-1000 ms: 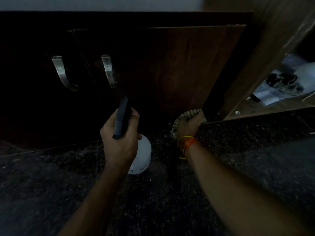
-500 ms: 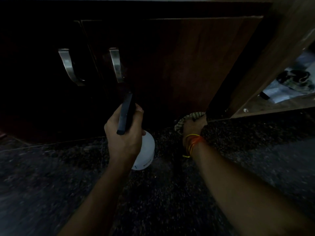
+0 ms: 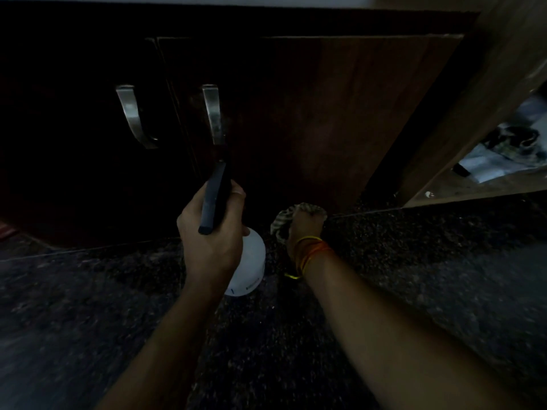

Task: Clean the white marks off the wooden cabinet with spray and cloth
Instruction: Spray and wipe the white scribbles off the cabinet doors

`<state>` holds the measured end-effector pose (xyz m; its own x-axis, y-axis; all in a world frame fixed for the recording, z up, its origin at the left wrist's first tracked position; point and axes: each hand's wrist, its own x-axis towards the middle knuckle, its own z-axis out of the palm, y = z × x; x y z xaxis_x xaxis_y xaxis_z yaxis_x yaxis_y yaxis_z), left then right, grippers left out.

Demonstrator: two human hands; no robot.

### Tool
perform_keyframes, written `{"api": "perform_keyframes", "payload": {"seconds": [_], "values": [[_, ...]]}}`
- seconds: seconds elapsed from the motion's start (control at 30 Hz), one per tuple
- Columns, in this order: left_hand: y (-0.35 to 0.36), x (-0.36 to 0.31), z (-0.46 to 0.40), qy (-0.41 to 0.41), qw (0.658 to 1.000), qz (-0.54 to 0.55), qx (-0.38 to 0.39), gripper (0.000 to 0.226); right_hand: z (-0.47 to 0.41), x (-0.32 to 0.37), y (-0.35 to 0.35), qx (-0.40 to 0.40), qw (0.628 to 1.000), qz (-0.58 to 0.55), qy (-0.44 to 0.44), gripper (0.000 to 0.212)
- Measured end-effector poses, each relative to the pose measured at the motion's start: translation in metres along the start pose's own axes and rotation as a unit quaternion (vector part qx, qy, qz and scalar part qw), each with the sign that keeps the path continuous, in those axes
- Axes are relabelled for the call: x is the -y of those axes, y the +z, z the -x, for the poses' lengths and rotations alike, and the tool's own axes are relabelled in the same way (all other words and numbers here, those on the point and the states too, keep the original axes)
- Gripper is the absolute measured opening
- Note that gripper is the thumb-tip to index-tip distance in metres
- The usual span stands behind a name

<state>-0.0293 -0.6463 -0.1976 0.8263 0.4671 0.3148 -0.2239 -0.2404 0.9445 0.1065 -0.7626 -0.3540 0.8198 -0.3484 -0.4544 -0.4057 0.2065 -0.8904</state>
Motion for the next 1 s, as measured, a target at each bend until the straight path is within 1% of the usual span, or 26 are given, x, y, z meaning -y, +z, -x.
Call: {"api": "perform_keyframes", "payload": {"seconds": [0.03,0.1,0.13,0.17,0.2,0.23,0.27,0.3,0.33,0.37,0.4,0.43,0.47,0.5,0.53,0.6,0.63,0.73,0.77,0.83,0.9,0.97,1.0], "values": [[-0.002,-0.001,0.000,-0.012,1.000,0.000,-0.003,0.020,-0.013,-0.006,-0.003,-0.033,0.999,-0.021,-0.019,0.014],[-0.005,-0.001,-0.002,-0.021,1.000,-0.004,-0.010,0.021,-0.038,-0.016,-0.008,-0.089,0.993,-0.061,-0.036,0.033],[-0.007,-0.001,-0.002,-0.021,1.000,-0.005,-0.014,0.024,-0.025,-0.003,-0.008,-0.106,0.991,-0.073,-0.042,0.043],[-0.009,-0.002,-0.002,-0.024,1.000,-0.003,-0.017,0.026,-0.001,0.018,-0.008,-0.111,0.989,-0.084,-0.058,0.047],[-0.012,-0.004,-0.002,-0.023,1.000,0.001,-0.021,0.027,-0.016,0.008,-0.004,-0.106,0.990,-0.088,-0.037,0.045],[-0.013,-0.006,-0.002,-0.025,0.999,0.004,-0.021,0.027,-0.009,0.010,0.002,-0.095,0.989,-0.097,-0.058,0.037],[-0.015,-0.007,-0.002,-0.024,0.999,0.006,-0.023,0.027,-0.001,0.010,0.010,-0.080,0.990,-0.101,-0.060,0.032],[-0.017,-0.008,-0.002,-0.023,0.999,0.005,-0.026,0.027,0.024,0.020,0.017,-0.069,0.993,-0.070,-0.067,0.032],[-0.020,-0.007,-0.002,-0.023,0.999,0.004,-0.027,0.026,0.056,0.037,0.023,-0.046,0.995,-0.041,-0.080,0.040],[-0.023,-0.009,0.000,-0.020,0.999,0.003,-0.028,0.026,0.078,0.049,0.027,-0.014,0.996,-0.011,-0.087,0.053],[-0.026,-0.009,0.002,-0.020,0.999,0.003,-0.028,0.026,0.090,0.053,0.034,-0.006,0.995,0.019,-0.093,0.060],[-0.029,-0.009,0.004,-0.019,0.999,-0.001,-0.030,0.027,0.100,0.056,0.037,0.008,0.994,0.000,-0.109,0.058],[-0.033,-0.008,0.006,-0.020,0.999,-0.007,-0.033,0.028,0.108,0.061,0.042,0.010,0.990,0.016,-0.138,0.053],[-0.036,-0.008,0.008,-0.024,0.999,-0.009,-0.034,0.029,0.113,0.064,0.046,0.004,0.985,0.032,-0.172,0.048],[-0.040,-0.009,0.010,-0.027,0.999,-0.011,-0.037,0.029,0.125,0.073,0.049,-0.006,0.977,0.065,-0.202,0.047],[-0.048,-0.010,0.011,-0.028,0.999,-0.013,-0.041,0.028,0.152,0.096,0.052,-0.005,0.967,0.091,-0.238,0.062],[-0.052,-0.013,0.012,-0.027,0.999,-0.013,-0.042,0.026,0.161,0.104,0.053,-0.008,0.958,0.095,-0.270,0.066],[-0.062,-0.021,0.011,-0.016,0.999,-0.008,-0.047,0.027,0.199,0.140,0.056,-0.024,0.910,0.089,-0.404,0.063],[-0.066,-0.024,0.011,-0.010,0.999,-0.004,-0.048,0.029,0.202,0.147,0.059,-0.028,0.898,0.080,-0.432,0.061],[-0.072,-0.028,0.012,-0.003,0.999,0.000,-0.049,0.032,0.210,0.153,0.063,-0.035,0.878,0.069,-0.473,0.055],[-0.077,-0.032,0.013,-0.001,0.999,-0.001,-0.052,0.030,0.217,0.149,0.061,-0.027,0.856,0.077,-0.511,0.050],[-0.083,-0.034,0.013,0.001,0.998,-0.004,-0.060,0.024,0.216,0.136,0.059,-0.016,0.844,0.103,-0.526,0.048],[-0.085,-0.034,0.012,0.000,0.998,-0.006,-0.064,0.022,0.215,0.129,0.059,-0.011,0.845,0.115,-0.523,0.047]]}}
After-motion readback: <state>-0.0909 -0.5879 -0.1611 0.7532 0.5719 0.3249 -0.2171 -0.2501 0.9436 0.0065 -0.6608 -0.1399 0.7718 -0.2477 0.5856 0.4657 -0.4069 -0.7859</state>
